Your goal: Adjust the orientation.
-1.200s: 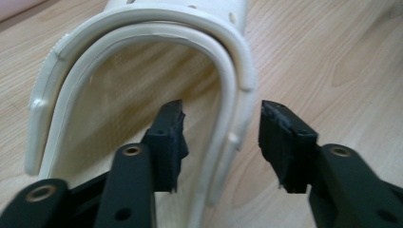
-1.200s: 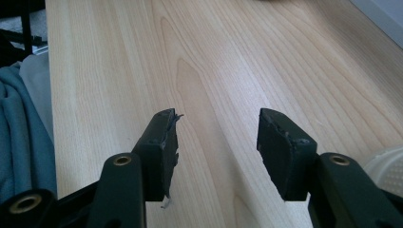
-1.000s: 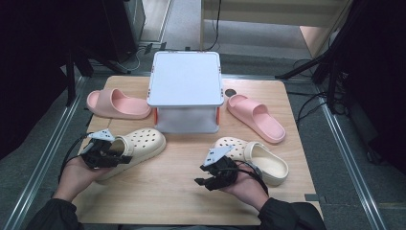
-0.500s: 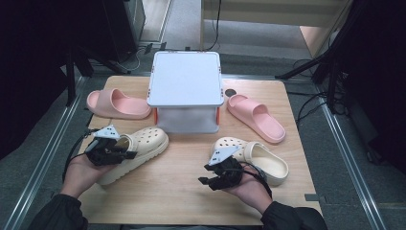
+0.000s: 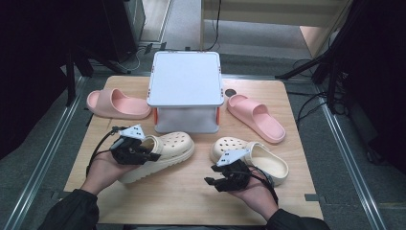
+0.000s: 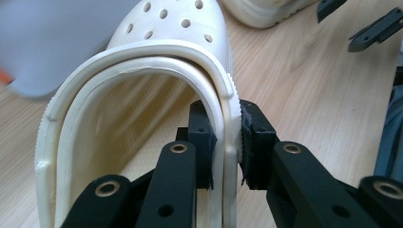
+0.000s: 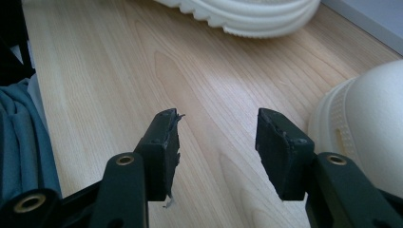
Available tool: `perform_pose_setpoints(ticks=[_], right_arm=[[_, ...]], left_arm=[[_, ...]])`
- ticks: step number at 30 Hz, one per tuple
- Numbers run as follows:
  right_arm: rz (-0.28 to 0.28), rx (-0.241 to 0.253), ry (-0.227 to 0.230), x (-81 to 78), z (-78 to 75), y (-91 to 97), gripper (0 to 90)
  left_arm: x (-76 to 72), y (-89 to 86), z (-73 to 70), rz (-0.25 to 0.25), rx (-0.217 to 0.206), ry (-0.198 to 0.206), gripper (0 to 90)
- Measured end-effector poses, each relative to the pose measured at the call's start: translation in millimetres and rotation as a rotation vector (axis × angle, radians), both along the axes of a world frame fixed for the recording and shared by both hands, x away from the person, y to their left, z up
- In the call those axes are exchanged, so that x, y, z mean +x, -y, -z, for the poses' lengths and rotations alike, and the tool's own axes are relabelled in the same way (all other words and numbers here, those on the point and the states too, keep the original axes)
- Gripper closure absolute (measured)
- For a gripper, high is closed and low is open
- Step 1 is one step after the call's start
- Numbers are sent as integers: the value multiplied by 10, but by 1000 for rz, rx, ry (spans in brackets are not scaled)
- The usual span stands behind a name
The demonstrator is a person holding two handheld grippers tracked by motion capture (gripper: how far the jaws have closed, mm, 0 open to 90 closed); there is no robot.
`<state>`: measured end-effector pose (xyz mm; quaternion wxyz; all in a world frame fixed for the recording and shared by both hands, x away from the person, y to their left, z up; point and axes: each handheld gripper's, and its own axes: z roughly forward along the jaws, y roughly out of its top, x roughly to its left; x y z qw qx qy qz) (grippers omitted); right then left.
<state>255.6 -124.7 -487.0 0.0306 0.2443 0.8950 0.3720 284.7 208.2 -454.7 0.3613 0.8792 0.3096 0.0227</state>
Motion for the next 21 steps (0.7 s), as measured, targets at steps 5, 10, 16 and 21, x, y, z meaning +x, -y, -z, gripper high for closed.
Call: perform_pose_setpoints(ticks=[5, 10, 16, 21], right_arm=[[19, 9, 2, -22, -7, 38, 506], [26, 15, -1, -33, -4, 38, 508], [29, 42, 6, -25, -14, -4, 539], [64, 74, 30, -10, -36, -37, 582]], left_arm=[[-10, 180, -7, 22, 6, 20, 774], [-12, 249, 82, 38, 20, -9, 772], [-23, 239, 160, 55, 16, -53, 754], [-24, 233, 169, 61, 38, -81, 568]])
